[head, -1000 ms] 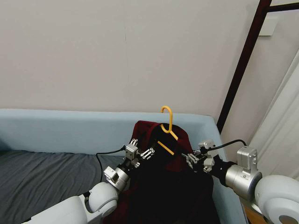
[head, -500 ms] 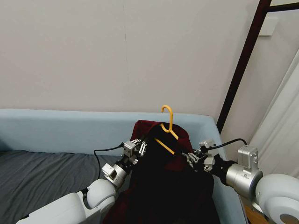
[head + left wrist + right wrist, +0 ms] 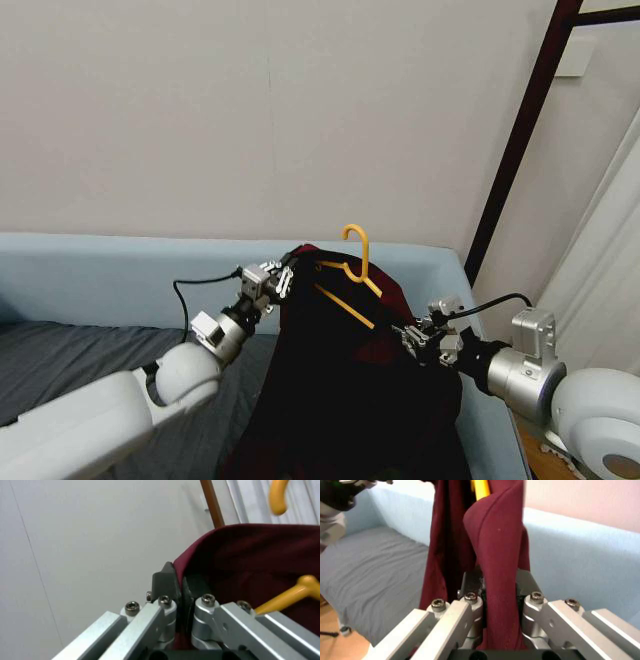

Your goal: Pick up the clothes from the sofa and hang them on the clothes hanger.

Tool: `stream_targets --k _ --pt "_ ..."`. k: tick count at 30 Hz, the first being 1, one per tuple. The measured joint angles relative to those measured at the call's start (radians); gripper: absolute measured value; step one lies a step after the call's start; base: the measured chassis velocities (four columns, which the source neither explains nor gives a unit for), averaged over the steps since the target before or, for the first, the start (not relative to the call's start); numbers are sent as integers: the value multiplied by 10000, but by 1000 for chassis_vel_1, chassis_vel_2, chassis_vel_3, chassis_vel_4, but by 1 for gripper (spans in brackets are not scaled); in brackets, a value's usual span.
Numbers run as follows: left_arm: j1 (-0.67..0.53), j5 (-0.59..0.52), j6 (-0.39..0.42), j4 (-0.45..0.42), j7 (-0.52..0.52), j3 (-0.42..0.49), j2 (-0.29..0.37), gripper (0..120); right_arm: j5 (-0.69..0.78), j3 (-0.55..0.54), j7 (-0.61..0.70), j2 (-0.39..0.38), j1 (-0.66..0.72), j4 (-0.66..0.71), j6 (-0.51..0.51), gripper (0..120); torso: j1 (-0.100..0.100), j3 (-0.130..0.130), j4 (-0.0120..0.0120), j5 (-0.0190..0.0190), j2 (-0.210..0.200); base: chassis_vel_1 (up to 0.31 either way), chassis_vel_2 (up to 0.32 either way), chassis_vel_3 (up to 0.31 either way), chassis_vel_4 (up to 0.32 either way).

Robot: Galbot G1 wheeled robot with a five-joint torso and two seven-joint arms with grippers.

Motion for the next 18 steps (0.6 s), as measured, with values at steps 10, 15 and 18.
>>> stream_targets --k 10,15,18 --pt "-351 247 115 47 423 544 379 0 -190 61 -355 -87 -130 82 14 8 0 0 5 -2 0 0 0 0 0" --pt "-355 694 -20 56 761 982 439 0 -946 -165 -904 -175 -193 218 175 8 0 0 5 -3 0 0 0 0 0" --pt "-537 922 -73 -171 904 1411 452 0 -1015 -200 -944 -200 -174 199 224 8 0 0 1 -1 0 0 0 0 0"
